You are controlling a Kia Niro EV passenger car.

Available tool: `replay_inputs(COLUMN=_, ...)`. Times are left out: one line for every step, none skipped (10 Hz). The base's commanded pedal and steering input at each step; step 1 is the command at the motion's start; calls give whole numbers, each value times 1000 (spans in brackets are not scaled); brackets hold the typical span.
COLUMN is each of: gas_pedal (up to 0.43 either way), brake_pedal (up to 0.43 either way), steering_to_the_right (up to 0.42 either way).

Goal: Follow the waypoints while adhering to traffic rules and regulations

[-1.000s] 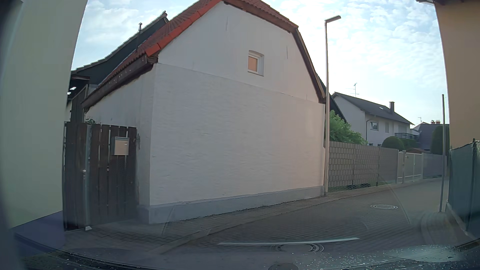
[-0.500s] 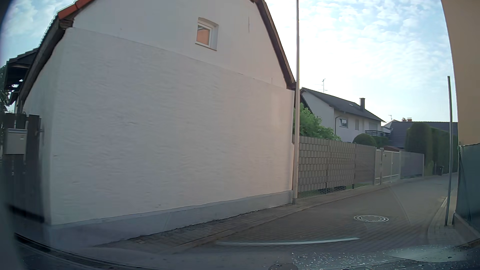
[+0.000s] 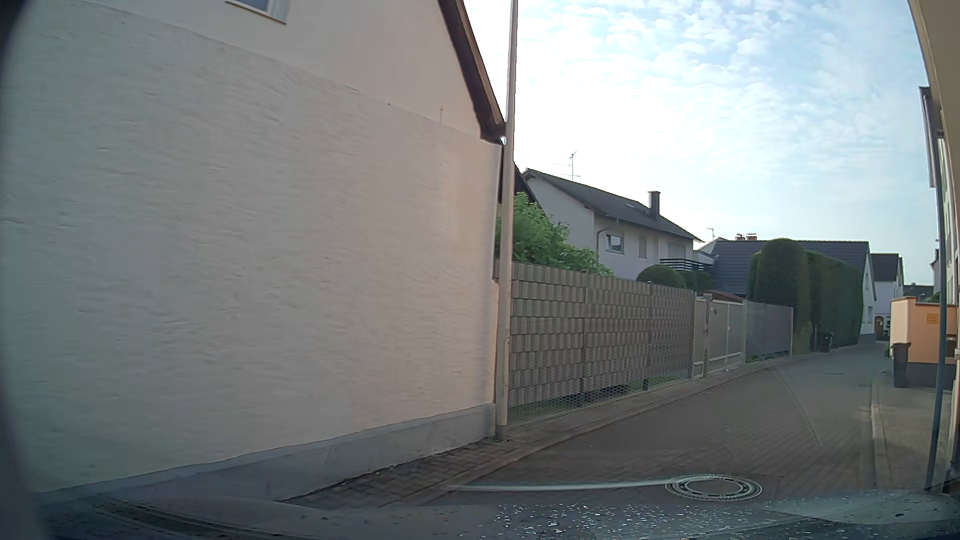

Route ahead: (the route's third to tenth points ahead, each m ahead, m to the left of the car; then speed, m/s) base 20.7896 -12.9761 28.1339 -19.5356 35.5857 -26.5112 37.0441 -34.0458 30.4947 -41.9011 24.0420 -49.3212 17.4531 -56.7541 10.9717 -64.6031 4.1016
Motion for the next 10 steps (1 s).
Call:
replay_inputs(gas_pedal=67, brake_pedal=0, steering_to_the_right=286)
replay_inputs(gas_pedal=67, brake_pedal=0, steering_to_the_right=289)
replay_inputs(gas_pedal=67, brake_pedal=0, steering_to_the_right=293)
replay_inputs(gas_pedal=67, brake_pedal=0, steering_to_the_right=294)
replay_inputs(gas_pedal=67, brake_pedal=0, steering_to_the_right=295)
replay_inputs(gas_pedal=67, brake_pedal=0, steering_to_the_right=295)
replay_inputs(gas_pedal=67, brake_pedal=0, steering_to_the_right=295)
replay_inputs(gas_pedal=67, brake_pedal=0, steering_to_the_right=294)
replay_inputs(gas_pedal=79, brake_pedal=0, steering_to_the_right=291)
replay_inputs(gas_pedal=79, brake_pedal=0, steering_to_the_right=285)
